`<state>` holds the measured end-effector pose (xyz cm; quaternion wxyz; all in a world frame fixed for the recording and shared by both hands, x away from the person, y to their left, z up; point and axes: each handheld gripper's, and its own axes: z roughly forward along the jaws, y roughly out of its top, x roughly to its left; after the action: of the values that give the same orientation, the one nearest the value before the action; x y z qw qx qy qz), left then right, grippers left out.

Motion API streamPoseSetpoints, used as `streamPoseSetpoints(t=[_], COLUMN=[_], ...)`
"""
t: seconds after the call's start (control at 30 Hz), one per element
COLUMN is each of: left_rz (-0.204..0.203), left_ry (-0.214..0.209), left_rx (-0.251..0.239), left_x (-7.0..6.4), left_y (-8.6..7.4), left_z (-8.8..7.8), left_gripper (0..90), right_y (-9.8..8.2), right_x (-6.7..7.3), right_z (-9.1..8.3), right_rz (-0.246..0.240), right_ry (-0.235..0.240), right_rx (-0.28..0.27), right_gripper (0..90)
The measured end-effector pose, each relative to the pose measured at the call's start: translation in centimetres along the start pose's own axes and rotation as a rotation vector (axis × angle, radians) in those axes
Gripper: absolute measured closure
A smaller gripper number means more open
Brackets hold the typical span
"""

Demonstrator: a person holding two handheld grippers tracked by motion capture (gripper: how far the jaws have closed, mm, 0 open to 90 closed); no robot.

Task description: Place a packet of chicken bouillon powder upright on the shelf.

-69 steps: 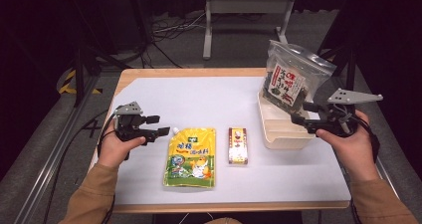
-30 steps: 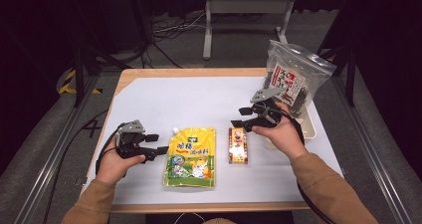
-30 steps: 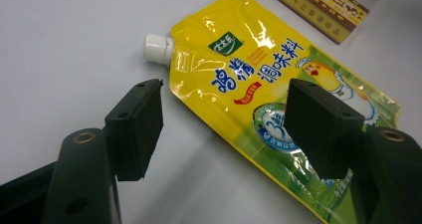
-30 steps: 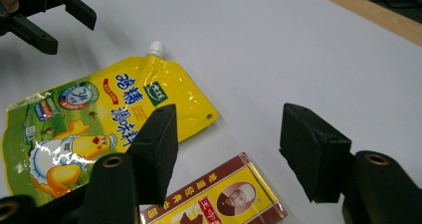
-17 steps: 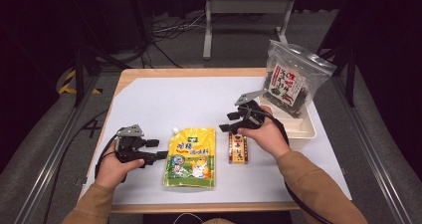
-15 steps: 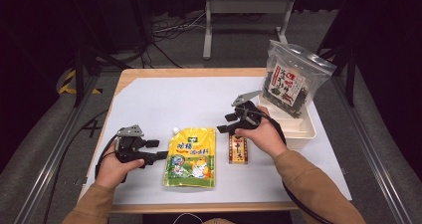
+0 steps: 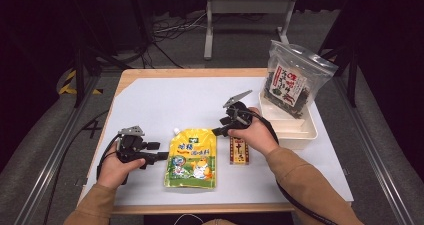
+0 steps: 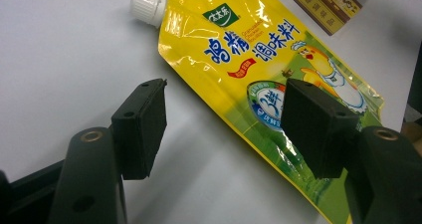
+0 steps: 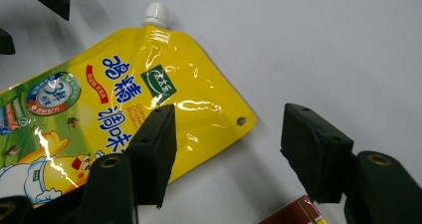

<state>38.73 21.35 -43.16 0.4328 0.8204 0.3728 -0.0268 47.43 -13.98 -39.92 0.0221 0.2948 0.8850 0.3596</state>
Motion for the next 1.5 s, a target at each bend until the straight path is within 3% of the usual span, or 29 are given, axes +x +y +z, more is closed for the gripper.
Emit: streamPoseSetpoints(t=[0.17, 0.53, 1.1, 1.3, 1.5], left_rz=[0.001, -0.047, -0.020, -0.005, 0.005], left_ry=[0.013, 0.007, -0.019, -0.033, -0.038], left_rx=[-0.019, -0.059, -0.024, -0.007, 0.013], left_x=[0.2, 0.8, 0.7, 0.5, 0.4], left_y=[0.0, -0.1, -0.3, -0.3, -0.4], left_z=[0.2, 0.6, 2.0, 2.2, 2.7], left_gripper=[32.6, 31.2, 32.0, 34.6, 36.8], right_y=[0.0, 0.2, 0.3, 0.4, 0.7], right_x=[-0.3, -0.5, -0.6, -0.5, -0.6], right_z=[1.3, 2.9, 4.1, 4.0, 3.3], right_rz=[0.020, 0.092, 0.124, 0.126, 0.099], right_ry=[0.015, 0.043, 0.078, 0.083, 0.090], right_rx=[0.026, 0.078, 0.087, 0.086, 0.066], right_gripper=[38.0, 37.7, 36.9, 40.5, 49.7])
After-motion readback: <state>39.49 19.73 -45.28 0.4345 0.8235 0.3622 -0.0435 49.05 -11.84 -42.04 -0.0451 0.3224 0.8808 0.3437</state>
